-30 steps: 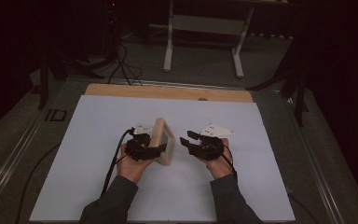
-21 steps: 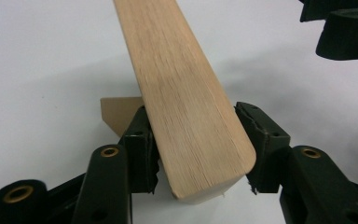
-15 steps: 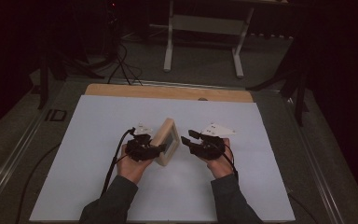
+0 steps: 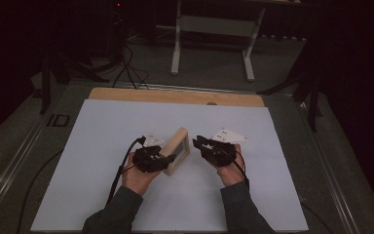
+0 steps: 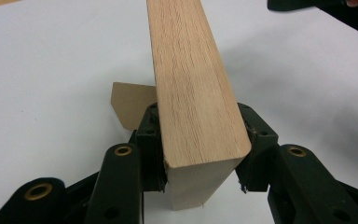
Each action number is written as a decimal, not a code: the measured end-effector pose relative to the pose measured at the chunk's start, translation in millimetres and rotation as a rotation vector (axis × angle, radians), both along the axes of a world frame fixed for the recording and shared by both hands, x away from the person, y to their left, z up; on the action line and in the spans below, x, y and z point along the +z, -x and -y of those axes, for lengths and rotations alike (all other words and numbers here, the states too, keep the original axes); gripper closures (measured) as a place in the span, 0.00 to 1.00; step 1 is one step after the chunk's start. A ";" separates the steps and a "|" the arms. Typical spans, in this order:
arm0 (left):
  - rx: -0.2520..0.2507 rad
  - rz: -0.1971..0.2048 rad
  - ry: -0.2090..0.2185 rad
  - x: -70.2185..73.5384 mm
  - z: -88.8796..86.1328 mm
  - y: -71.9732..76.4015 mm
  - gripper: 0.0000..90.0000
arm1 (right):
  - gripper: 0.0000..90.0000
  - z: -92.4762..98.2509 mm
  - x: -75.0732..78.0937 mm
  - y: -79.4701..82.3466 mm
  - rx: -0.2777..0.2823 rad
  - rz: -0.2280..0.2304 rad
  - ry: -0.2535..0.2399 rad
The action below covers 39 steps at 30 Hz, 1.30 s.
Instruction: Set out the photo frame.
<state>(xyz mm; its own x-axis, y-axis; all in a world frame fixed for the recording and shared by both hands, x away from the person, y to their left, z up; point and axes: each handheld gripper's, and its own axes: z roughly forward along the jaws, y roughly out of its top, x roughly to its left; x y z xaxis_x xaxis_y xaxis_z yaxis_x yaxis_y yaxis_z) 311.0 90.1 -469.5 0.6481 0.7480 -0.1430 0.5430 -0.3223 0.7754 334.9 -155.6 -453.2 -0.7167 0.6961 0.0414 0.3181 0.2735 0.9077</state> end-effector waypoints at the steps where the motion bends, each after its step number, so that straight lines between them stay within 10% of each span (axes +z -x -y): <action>1: 0.000 0.004 0.001 -0.2 0.6 0.6 0.66 | 0.90 -0.1 1.4 1.0 -0.007 0.013 0.001; 39: -0.053 0.094 0.006 -7.8 5.1 12.8 0.66 | 1.00 -45.8 5.4 -41.9 -0.015 0.013 0.086</action>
<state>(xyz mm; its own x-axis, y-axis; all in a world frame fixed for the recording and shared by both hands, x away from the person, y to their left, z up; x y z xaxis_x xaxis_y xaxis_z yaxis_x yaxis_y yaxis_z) 298.2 85.0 -477.3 0.6972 0.7119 -0.0842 0.4502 -0.3434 0.8242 376.8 -109.8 -447.8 -0.7064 0.7072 -0.0280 0.3114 0.3461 0.8850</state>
